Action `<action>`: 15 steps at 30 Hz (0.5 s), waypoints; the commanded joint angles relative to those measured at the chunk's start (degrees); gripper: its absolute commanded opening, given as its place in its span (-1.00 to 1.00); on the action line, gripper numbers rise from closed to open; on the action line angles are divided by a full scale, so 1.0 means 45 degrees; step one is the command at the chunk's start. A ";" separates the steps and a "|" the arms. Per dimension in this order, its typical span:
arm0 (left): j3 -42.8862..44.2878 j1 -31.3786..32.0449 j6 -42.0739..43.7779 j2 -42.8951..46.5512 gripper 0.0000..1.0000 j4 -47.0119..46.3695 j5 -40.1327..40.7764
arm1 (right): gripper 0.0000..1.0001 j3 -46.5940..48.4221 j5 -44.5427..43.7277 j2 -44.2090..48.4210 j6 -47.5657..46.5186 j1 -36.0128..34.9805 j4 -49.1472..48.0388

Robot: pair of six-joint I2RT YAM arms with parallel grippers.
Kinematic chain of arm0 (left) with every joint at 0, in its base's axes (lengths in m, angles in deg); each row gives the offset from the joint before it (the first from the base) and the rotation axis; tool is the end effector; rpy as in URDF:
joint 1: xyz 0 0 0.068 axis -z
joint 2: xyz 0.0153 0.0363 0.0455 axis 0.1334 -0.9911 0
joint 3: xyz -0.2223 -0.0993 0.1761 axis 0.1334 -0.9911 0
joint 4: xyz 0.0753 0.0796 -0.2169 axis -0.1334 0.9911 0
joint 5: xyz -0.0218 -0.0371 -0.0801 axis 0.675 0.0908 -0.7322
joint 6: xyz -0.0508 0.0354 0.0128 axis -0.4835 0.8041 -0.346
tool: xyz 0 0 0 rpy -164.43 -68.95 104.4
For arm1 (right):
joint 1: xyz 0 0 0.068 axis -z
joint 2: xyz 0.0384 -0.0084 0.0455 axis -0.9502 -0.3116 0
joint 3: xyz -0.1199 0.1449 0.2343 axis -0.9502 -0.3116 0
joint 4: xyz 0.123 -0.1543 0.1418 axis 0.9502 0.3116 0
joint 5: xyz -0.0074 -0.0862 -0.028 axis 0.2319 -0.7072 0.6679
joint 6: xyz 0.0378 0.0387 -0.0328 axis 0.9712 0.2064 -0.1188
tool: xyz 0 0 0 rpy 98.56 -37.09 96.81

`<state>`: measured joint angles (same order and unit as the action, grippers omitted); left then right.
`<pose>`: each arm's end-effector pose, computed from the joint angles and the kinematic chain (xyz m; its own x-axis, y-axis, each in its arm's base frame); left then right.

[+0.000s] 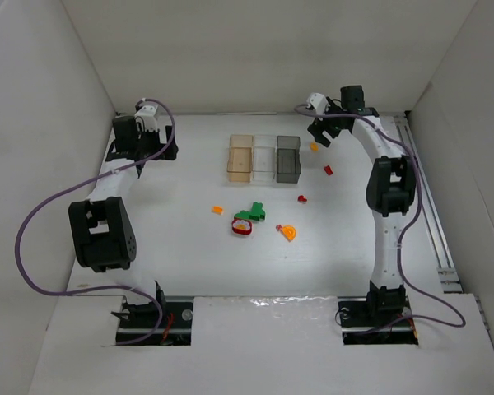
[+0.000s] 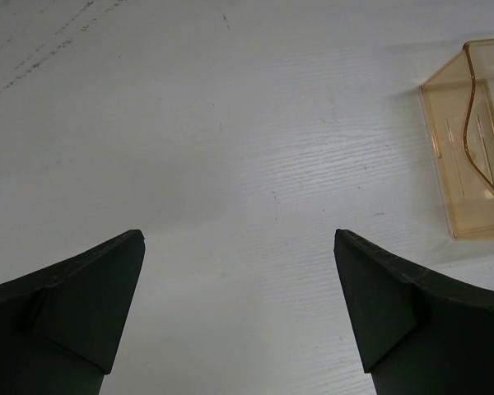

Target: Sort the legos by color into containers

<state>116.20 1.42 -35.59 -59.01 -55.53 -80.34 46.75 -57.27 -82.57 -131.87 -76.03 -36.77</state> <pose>0.3876 0.0252 0.3094 -0.3702 0.1067 -0.9228 0.2825 0.9593 -0.0024 0.5404 0.0590 0.2372 -0.1812 -0.7396 -0.6483 -0.7849 0.5059 -0.3578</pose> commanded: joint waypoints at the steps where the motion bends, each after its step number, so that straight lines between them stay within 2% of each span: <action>1: 0.0239 -0.0059 0.0164 0.0071 1.00 0.0039 -0.0208 | 0.81 0.1048 -0.0349 -0.0542 -0.0274 -0.0203 0.0747; 15: 0.0475 -0.0293 0.0164 -0.0280 1.00 0.0156 -0.0325 | 0.81 0.1890 -0.1404 -0.1284 -0.0391 -0.0475 0.1159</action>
<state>116.23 0.40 -35.45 -60.05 -54.42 -80.51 51.82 -62.67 -87.75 -132.90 -77.51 -32.11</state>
